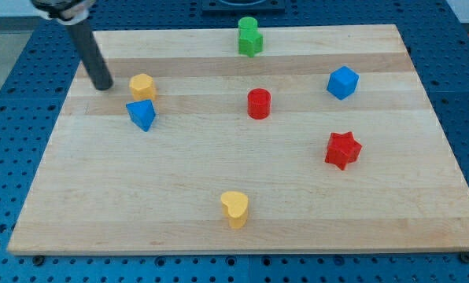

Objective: Move the yellow hexagon to the green star

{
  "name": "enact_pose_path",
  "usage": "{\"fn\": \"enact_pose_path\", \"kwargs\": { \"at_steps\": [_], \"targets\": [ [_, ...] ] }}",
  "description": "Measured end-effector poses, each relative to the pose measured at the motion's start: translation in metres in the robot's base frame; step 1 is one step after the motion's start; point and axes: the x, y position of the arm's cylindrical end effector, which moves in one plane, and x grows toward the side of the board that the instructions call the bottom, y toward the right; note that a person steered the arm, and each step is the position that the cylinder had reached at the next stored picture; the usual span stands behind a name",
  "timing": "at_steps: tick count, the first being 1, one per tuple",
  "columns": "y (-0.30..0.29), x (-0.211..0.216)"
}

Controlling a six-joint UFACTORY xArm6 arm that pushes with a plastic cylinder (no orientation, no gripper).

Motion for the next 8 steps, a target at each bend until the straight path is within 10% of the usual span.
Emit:
{"fn": "enact_pose_path", "kwargs": {
  "at_steps": [8],
  "targets": [
    [0.158,0.020]
  ]
}}
